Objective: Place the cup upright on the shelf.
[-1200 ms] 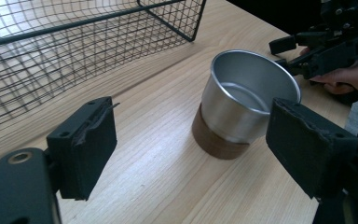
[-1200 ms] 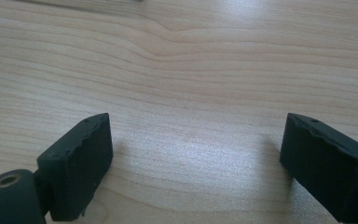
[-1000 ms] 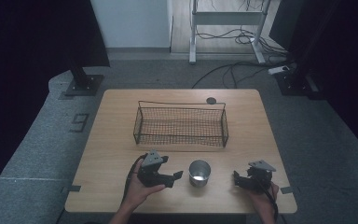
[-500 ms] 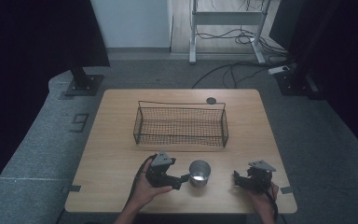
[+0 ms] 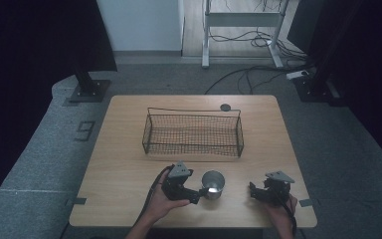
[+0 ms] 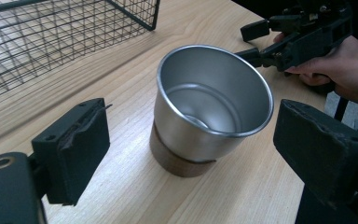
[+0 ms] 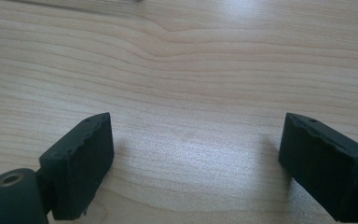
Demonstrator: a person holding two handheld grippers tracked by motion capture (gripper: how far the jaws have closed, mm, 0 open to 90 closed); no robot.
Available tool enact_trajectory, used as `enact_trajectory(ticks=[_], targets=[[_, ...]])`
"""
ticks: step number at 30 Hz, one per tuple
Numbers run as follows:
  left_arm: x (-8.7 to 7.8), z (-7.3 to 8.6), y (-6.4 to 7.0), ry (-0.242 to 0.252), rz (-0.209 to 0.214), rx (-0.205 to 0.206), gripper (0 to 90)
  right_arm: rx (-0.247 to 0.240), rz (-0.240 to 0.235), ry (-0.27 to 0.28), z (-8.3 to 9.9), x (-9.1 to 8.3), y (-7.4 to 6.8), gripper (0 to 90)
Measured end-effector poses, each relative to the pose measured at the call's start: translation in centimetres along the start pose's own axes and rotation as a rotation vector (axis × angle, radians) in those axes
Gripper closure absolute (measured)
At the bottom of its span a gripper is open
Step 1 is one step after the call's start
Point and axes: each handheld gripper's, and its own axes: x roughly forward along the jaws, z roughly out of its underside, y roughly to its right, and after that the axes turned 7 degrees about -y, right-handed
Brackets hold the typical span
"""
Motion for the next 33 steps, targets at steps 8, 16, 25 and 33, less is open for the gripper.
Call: enact_trajectory(ticks=[8, 16, 25, 33], targets=[[1.2, 0.1, 0.6, -0.024, 0.009, 0.012, 6.1, 0.000, 0.000, 0.000, 0.0, 0.0, 0.0, 9.9], [2.4, -0.1, 0.8, -0.032, 0.020, 0.030, 5.6, 0.000, 0.000, 0.000, 0.0, 0.0, 0.0, 9.9], [3.9, -0.4, 0.9, -0.028, 0.009, 0.039, 5.9, 0.003, 0.002, 0.001, 0.0, 0.0, 0.0, 10.1], [5.4, -0.7, 0.8, -0.041, 0.011, 0.046, 5.9, 0.005, 0.003, 0.001, 0.0, 0.0, 0.0, 10.1]])
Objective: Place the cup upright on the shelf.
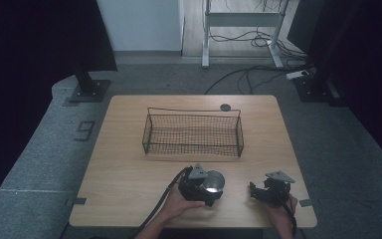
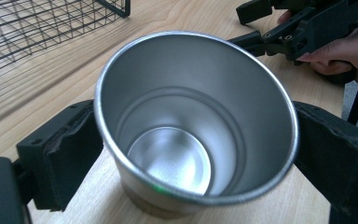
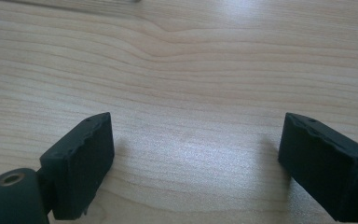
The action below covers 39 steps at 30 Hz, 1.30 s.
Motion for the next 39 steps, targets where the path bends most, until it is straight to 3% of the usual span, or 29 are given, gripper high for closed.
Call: enact_trajectory(ticks=[5, 14, 25, 32, 39], targets=[[0.6, -0.1, -0.2, 0.010, 0.012, -0.015, 10.3, 0.000, 0.000, 0.000, 0.0, 0.0, 0.0, 10.1], [0.3, 0.0, -0.1, 0.005, 0.005, 0.010, 11.3, 0.000, 0.000, 0.000, 0.0, 0.0, 0.0, 10.1], [-2.4, -0.1, -1.2, 0.051, 0.024, -0.019, 11.5, 0.000, 0.000, 0.000, 0.0, 0.0, 0.0, 10.2], [-3.5, -0.5, -1.6, 0.064, 0.038, -0.014, 11.5, 0.000, 0.002, -0.001, 0.0, 0.0, 0.0, 10.2], [-4.5, -0.9, -1.7, 0.081, 0.024, -0.006, 11.5, 0.000, 0.001, 0.000, 0.0, 0.0, 0.0, 10.2]])
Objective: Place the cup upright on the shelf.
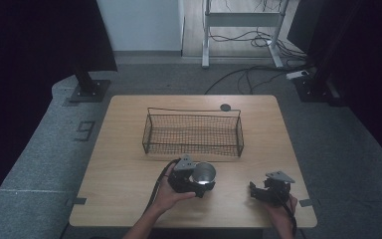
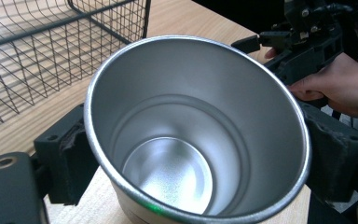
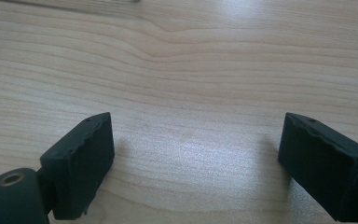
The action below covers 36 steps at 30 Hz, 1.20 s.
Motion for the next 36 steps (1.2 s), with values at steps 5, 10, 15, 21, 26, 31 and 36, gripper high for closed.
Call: enact_trajectory(ticks=[5, 10, 15, 21, 26, 31, 36], targets=[[-0.8, -0.2, -0.1, 0.015, -0.014, -0.002, 11.5, 0.001, 0.002, -0.001, 0.0, 0.0, 0.0, 10.4], [-1.5, -0.3, -0.4, 0.027, -0.018, -0.008, 11.5, 0.001, 0.003, -0.001, 0.0, 0.0, 0.0, 10.4], [-2.0, -0.4, -0.6, 0.032, -0.030, -0.005, 11.5, 0.001, 0.003, -0.001, 0.0, 0.0, 0.0, 10.6], [-2.9, -0.7, -1.0, 0.045, -0.045, -0.009, 11.6, 0.002, 0.004, 0.000, 0.0, 0.0, 0.0, 10.8], [-3.4, -0.9, -1.4, 0.058, -0.053, -0.017, 11.6, 0.002, 0.004, 0.000, 0.0, 0.0, 0.0, 10.8], [-3.9, -1.0, -1.8, 0.066, -0.059, -0.024, 11.6, 0.002, 0.005, 0.000, 0.0, 0.0, 0.0, 10.9], [-4.3, -1.3, -2.1, 0.072, -0.069, -0.023, 11.6, 0.003, 0.005, 0.000, 0.0, 0.0, 0.0, 10.9]])
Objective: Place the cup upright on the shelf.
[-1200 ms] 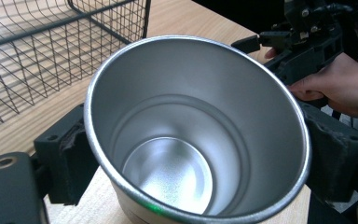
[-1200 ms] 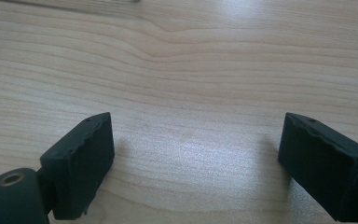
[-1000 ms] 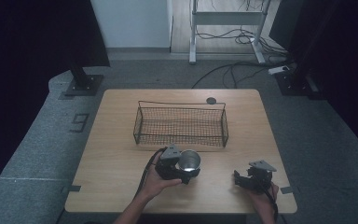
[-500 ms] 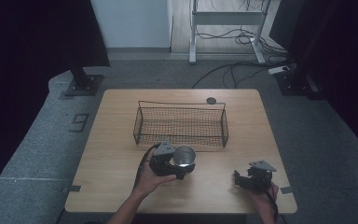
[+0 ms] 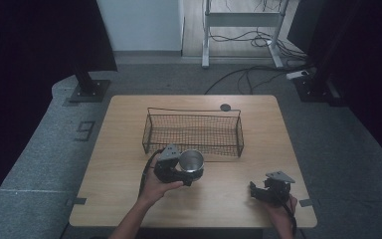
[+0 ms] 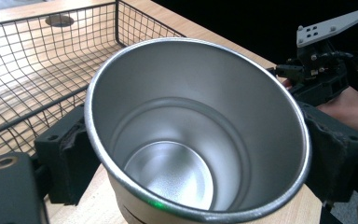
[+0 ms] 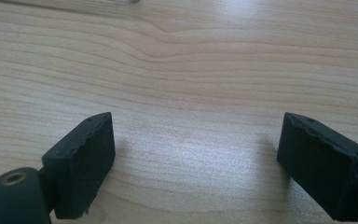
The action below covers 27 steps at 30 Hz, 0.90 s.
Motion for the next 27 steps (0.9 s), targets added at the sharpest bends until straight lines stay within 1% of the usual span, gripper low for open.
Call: enact_trajectory(ticks=[7, 12, 22, 27], targets=[[-0.3, -0.4, -0.5, 0.003, -0.011, -0.002, 11.6, 0.001, 0.000, 0.000, 0.0, 0.0, 0.0, 10.9], [-0.4, -0.7, -1.0, 0.012, -0.011, -0.016, 11.6, 0.001, 0.000, 0.001, 0.0, 0.0, 0.0, 11.0], [-0.5, -1.6, -1.8, 0.013, -0.026, -0.010, 11.6, 0.003, 0.001, 0.002, 0.0, 0.0, 0.0, 11.0], [-0.7, -1.8, -2.3, 0.017, -0.026, -0.020, 11.6, 0.004, 0.001, 0.002, 0.0, 0.0, 0.0, 11.0]])
